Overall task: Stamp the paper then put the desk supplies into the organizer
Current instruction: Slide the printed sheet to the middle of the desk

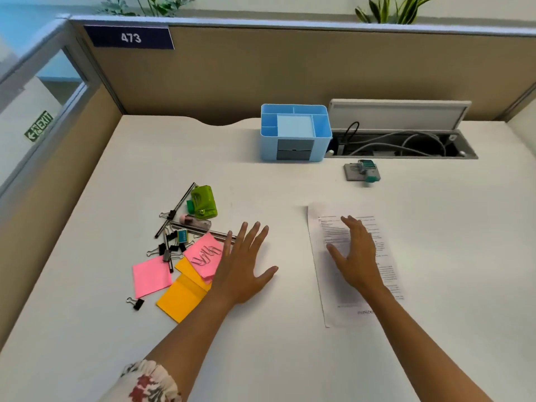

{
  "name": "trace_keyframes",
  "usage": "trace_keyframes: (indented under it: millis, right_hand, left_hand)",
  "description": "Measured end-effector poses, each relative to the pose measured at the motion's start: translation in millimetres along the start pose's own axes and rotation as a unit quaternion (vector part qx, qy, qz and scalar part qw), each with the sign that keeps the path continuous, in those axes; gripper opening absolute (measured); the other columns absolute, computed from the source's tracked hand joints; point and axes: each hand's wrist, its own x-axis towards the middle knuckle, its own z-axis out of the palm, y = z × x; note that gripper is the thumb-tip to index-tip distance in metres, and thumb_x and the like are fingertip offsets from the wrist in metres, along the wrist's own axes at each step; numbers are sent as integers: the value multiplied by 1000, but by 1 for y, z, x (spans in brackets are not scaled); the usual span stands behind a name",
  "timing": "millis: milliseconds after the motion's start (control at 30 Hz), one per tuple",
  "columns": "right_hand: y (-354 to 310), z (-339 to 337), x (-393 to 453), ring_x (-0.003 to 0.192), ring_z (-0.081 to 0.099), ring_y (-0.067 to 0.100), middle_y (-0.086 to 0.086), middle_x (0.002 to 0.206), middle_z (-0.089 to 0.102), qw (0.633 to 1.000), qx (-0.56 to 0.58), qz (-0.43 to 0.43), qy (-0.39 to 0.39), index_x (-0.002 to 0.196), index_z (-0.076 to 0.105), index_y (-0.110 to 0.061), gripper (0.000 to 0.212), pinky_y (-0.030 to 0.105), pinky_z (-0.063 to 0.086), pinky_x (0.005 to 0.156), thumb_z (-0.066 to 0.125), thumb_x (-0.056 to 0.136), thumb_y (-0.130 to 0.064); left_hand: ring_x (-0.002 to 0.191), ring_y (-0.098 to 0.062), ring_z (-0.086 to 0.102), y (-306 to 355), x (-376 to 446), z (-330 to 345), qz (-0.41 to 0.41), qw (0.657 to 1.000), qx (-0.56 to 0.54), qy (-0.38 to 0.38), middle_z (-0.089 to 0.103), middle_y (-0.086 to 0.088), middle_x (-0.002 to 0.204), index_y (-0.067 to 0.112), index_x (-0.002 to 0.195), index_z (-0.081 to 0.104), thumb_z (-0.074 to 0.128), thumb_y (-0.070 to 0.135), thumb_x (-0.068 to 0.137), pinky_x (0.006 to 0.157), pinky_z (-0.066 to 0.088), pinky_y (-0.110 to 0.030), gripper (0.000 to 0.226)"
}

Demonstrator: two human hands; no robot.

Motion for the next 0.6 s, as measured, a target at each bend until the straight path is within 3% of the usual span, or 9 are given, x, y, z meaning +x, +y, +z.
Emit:
trace_keyframes:
  millis: [133, 267, 433, 600]
  right_hand:
    - [33, -21, -13, 147, 22, 21, -1, 157, 30, 999, -31, 15, -9, 147, 34, -23, 68, 49, 13, 121, 66, 88, -40]
    - [43, -24, -26, 149, 16, 16, -5, 158, 26, 998, -50, -11, -32, 147, 34, -25, 66, 44, 6, 122, 62, 90, -44]
    - [42, -8, -37, 150, 12, 20, -4, 160, 22, 997, -48, -2, -53, 147, 36, -27, 62, 40, 3, 121, 59, 92, -42]
    - [27, 12, -39, 150, 10, 22, -2, 160, 21, 998, -40, 1, -46, 147, 36, -27, 60, 41, 4, 122, 56, 93, -44]
  left_hand:
    - [146, -9, -20, 24, 10, 17, 29, 997, -30, -63, -9, 13, 161, 35, 152, -3, 47, 70, 82, 121, -7, -43, 93]
    - [144, -9, -25, 33, 9, 29, -8, 990, -73, -124, -17, 14, 159, 34, 153, -4, 50, 78, 74, 119, -15, -45, 105]
    - [143, -7, -28, 33, 10, 32, -21, 983, -119, -139, -21, 18, 157, 33, 153, -5, 52, 81, 66, 117, -18, -45, 114]
    - [142, -1, -26, 26, 5, 27, -18, 975, -172, -140, -16, 21, 158, 34, 153, -2, 69, 66, 71, 119, -14, -40, 113]
